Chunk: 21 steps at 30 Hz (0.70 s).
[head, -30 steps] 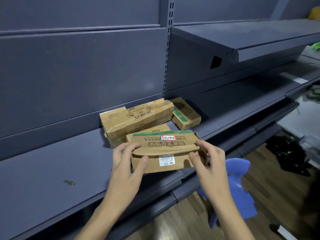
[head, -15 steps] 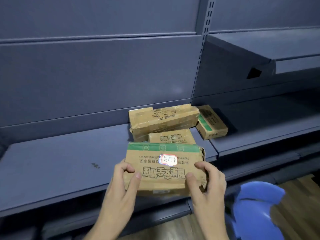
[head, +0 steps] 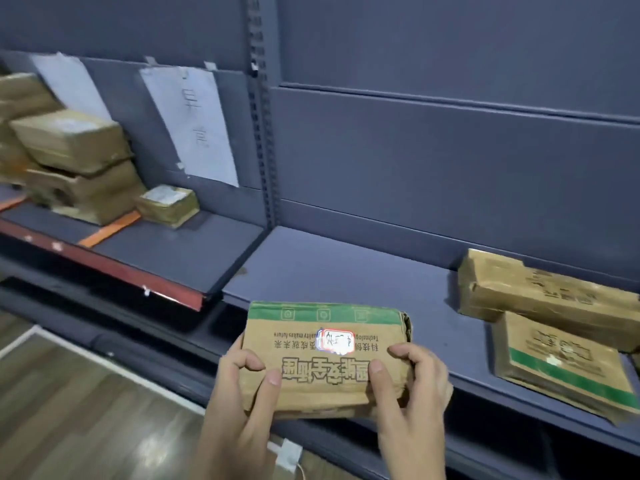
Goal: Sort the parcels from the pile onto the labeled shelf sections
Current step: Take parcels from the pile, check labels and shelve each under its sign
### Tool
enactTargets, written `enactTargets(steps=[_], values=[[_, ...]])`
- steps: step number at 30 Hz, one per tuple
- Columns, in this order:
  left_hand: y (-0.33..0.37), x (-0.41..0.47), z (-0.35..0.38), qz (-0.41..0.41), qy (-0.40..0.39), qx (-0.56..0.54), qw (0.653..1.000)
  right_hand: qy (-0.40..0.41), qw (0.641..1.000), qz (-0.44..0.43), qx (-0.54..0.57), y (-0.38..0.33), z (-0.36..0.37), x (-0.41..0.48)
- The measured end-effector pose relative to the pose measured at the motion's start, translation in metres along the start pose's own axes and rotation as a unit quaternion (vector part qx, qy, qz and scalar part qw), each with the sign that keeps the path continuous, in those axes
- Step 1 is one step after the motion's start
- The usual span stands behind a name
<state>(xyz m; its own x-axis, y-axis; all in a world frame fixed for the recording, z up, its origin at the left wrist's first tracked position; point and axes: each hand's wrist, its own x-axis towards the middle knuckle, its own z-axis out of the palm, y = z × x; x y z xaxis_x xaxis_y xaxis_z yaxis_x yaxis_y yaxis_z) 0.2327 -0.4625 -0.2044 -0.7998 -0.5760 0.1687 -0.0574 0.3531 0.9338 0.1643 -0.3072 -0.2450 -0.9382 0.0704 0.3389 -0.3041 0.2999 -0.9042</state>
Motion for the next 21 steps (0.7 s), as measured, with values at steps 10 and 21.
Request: enactTargets(steps=[10, 21], values=[[-0.077, 0.013, -0.204, -0.03, 0.214, 0.017, 0.976, -0.161, 0.981, -0.096, 0.043, -0.091, 0.203, -0.069], [-0.144, 0.058, -0.338, -0.102, 0.326, 0.049, 0.939, -0.291, 0.946, -0.12, 0.079, -0.147, 0.378, -0.101]])
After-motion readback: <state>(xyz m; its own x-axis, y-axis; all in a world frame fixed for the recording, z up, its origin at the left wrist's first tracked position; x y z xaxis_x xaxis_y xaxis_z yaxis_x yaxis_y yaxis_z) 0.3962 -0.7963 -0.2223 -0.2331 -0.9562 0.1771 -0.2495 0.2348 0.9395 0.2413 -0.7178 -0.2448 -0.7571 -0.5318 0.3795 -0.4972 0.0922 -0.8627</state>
